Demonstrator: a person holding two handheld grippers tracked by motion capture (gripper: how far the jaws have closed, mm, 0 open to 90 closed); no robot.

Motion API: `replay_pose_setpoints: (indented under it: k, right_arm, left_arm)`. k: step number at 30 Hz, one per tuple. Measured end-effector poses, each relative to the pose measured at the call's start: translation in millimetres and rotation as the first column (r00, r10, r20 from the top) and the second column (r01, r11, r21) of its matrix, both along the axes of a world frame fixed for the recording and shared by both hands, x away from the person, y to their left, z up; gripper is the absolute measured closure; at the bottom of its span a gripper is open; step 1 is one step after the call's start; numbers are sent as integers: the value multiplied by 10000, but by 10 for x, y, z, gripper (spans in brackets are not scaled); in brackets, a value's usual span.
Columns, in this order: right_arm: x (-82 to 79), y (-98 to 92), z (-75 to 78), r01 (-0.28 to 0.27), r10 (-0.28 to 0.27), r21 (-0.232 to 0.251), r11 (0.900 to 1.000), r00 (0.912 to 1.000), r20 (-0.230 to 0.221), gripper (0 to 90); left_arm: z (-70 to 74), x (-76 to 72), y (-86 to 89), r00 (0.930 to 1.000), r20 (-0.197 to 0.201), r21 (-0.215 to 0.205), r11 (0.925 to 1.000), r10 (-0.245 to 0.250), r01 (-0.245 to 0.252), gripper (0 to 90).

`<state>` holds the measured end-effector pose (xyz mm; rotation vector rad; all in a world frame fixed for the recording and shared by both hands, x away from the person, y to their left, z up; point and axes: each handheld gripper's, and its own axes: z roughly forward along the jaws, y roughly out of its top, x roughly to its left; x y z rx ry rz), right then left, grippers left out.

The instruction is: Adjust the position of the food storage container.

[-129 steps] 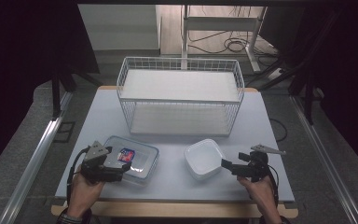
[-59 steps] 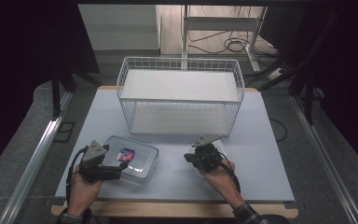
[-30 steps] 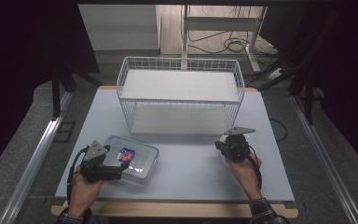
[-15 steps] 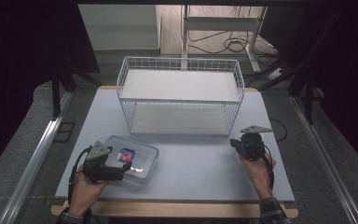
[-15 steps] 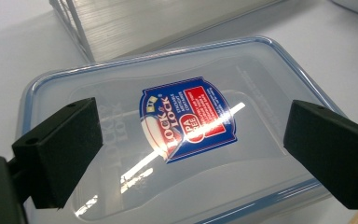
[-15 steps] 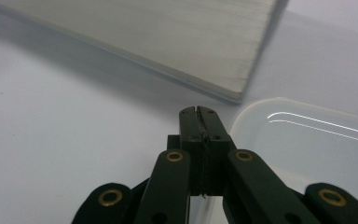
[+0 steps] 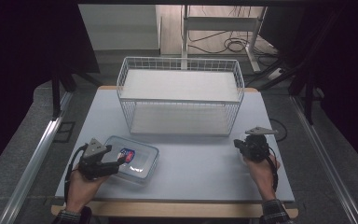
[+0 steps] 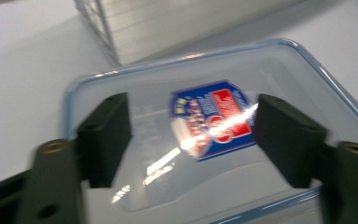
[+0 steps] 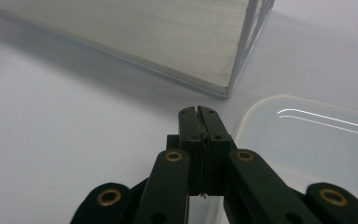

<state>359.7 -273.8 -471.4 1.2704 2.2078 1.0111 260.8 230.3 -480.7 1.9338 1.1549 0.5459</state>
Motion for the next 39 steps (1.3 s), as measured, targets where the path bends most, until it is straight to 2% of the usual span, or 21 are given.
replay_pose_setpoints:
  k: [2,3,5,6,7,11,12,13,14,21,22,23,25,28,29,32,35,36,38,39]
  right_arm:
    - [-23,-5,-2,-84,84,88,9999,10000,33,890]
    - [-48,3,-2,-143,143,176,9997,9999,46,886]
    - [-73,20,0,-263,261,206,9994,9996,105,885]
    - [-73,20,0,-263,261,206,9994,9996,105,885]
    - [-96,43,4,-376,373,187,9991,9992,171,883]
    - [-132,85,5,-596,593,187,9980,9981,184,880]
    - [-132,85,5,-596,593,187,9980,9981,184,880]
    - [-148,105,2,-663,660,209,9976,9977,154,875]
    - [-148,105,2,-663,660,209,9976,9977,154,875]
    - [-201,177,-3,-928,926,318,9952,9957,79,873]
    - [-213,185,0,-942,939,337,9950,9955,79,875]
    - [-231,197,0,-1008,1004,379,9942,9949,106,877]
    - [-243,204,1,-1011,1008,422,9940,9949,97,877]
    - [-279,222,1,-1087,1085,521,9927,9941,83,877]
    - [-304,231,-2,-1141,1140,571,9918,9935,51,877]
    - [-325,241,-8,-1200,1201,596,9910,9928,22,877]
    - [-361,276,-11,-1316,1323,665,9891,9912,-55,875]
    - [-361,276,-11,-1316,1323,665,9891,9912,-55,875]
    - [-381,303,-17,-1419,1427,669,9876,9898,-65,875]
    - [-393,318,-19,-1457,1467,656,9872,9891,-109,875]
  left_arm:
    - [11,12,64,9999,-36,-25,9999,126,-126,427]
    - [16,24,123,9993,-6,129,9993,364,-364,510]
    - [16,35,154,9989,-8,187,9987,465,-465,588]
    - [18,44,191,9985,-11,206,9982,556,-556,588]
    - [23,61,271,9973,-15,188,9971,739,-739,675]
    - [19,86,402,9949,-2,223,9946,1012,-1011,810]
    - [12,95,447,9937,-2,228,9935,1117,-1117,810]
    - [-5,111,532,9910,-34,201,9908,1341,-1340,870]
    - [-5,111,532,9910,-34,201,9908,1341,-1340,892]
    - [-147,169,766,9782,-439,323,9789,2029,-2016,900]
    - [-180,181,784,9768,-557,371,9781,2067,-2049,900]
    - [-254,214,810,9735,-892,498,9772,2104,-2066,900]
    - [-294,229,820,9717,-1046,573,9767,2117,-2066,900]
    - [-385,256,827,9674,-1530,695,9787,2017,-1931,900]
    - [-411,255,805,9674,-1745,716,9822,1837,-1736,900]
    - [-423,246,766,9677,-1872,682,9850,1688,-1586,900]
    - [-422,219,661,9703,-2040,589,9910,1297,-1200,900]
    - [-422,219,661,9703,-2040,589,9910,1297,-1200,900]
    - [-413,204,609,9687,-2038,1023,9871,1420,-1231,900]
    - [-412,199,600,9678,-2089,961,9878,1407,-1229,900]
